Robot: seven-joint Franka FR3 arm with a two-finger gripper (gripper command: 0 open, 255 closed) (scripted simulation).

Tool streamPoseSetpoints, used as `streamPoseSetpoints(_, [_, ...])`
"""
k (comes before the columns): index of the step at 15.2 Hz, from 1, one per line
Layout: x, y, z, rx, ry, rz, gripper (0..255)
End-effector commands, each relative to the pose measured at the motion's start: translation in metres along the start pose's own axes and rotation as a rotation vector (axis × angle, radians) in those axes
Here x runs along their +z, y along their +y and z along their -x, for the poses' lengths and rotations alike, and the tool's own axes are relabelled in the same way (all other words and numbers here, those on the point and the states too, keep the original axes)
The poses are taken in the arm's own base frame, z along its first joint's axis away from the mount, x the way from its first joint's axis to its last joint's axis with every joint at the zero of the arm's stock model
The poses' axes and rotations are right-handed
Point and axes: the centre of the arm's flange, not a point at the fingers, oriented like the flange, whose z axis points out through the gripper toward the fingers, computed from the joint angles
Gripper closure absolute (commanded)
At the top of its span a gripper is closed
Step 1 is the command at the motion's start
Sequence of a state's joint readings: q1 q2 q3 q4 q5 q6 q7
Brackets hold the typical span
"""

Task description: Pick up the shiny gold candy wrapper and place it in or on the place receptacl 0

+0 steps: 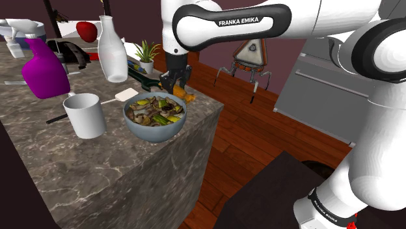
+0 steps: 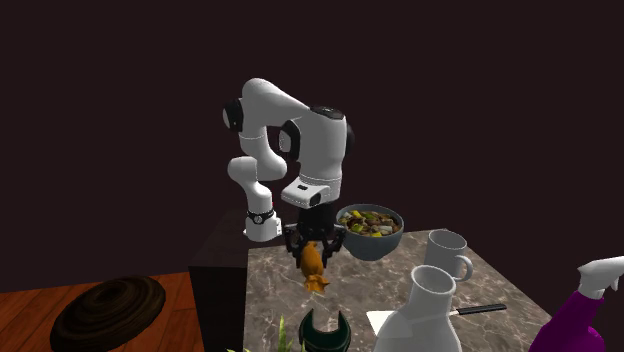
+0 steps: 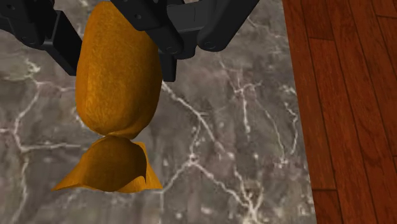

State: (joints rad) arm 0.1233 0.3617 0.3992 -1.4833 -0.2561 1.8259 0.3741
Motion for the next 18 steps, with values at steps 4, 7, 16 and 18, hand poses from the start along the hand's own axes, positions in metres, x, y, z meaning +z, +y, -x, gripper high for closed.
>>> streamPoseSetpoints(4, [-0.027, 0.002, -0.001, 0.000, 0.000, 0.000, 255])
streamPoseSetpoints(7, [-0.043, 0.004, -0.002, 0.000, 0.000, 0.000, 255])
streamPoseSetpoints(16, [-0.090, 0.009, -0.004, 0.000, 0.000, 0.000, 255])
streamPoseSetpoints(18, [-0.100, 0.010, -0.005, 0.000, 0.000, 0.000, 255])
